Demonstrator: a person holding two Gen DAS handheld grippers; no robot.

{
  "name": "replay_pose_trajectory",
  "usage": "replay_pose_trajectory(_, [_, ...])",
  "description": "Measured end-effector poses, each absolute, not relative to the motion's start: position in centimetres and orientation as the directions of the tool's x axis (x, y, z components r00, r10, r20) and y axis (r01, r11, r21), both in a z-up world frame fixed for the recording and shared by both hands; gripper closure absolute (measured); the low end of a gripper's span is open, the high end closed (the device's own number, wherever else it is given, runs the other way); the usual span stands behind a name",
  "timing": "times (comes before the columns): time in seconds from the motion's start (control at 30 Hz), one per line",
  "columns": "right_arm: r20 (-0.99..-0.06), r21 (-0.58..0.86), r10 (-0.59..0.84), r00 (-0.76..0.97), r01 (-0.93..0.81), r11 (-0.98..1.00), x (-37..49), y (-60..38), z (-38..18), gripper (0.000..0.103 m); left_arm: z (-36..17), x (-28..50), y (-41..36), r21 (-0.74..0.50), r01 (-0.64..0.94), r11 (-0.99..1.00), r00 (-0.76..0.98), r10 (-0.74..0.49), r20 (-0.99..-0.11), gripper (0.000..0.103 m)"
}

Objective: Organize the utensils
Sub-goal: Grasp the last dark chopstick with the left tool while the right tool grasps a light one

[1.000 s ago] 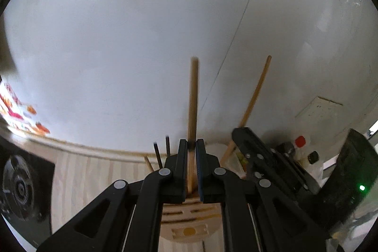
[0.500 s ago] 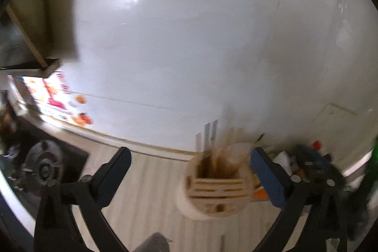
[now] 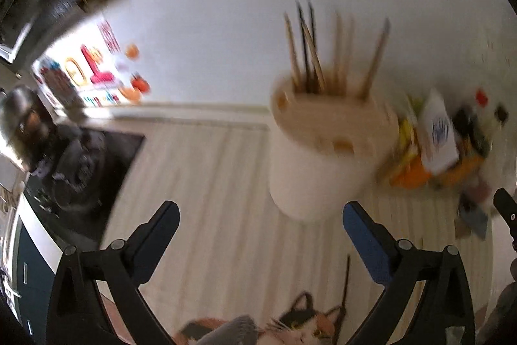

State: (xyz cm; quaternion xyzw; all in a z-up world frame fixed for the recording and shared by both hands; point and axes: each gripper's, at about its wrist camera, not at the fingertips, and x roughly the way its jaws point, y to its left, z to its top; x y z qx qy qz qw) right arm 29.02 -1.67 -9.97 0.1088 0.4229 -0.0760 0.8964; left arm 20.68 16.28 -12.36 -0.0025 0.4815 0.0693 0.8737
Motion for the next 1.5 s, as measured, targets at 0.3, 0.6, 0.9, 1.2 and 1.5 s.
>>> replay_pose_trajectory(0.3, [-0.947, 0.023, -0.064, 0.315, 0.265, 0.964, 24.8, -6.1, -20.2, 0.015, -21.9, 18.2, 10.5, 0.101, 0.012, 0.995, 0.341, 0.091, -0.936, 0.0])
replay_pose_trajectory(0.6, [-0.995, -0.009, -0.03, 0.097, 0.21, 0.978, 22.0, -7.0, -28.2, 0.042, -28.6, 16.9, 6.6, 0.069, 0.107, 0.992, 0.163, 0.051, -0.985, 0.011])
replay_pose_trajectory(0.9, [-0.995, -0.04, -0.061, 0.079, 0.249, 0.968, 20.7, -8.1, -28.9, 0.051, -30.1, 16.9, 4.8, 0.052, 0.147, 0.988, 0.126, 0.033, -0.992, 0.029])
replay_pose_trajectory(1.2, [-0.998, -0.048, -0.058, 0.032, 0.241, 0.969, 21.2, -8.5, -29.8, 0.051, -31.4, 16.8, 3.8, 0.023, 0.155, 0.988, 0.099, 0.007, -0.995, 0.074])
replay_pose_trajectory(1.5, [-0.998, -0.064, -0.061, -0.021, 0.242, 0.968, 21.1, -8.4, -31.4, 0.055, -30.7, 16.7, 4.2, 0.021, 0.155, 0.988, 0.101, 0.005, -0.995, 0.099])
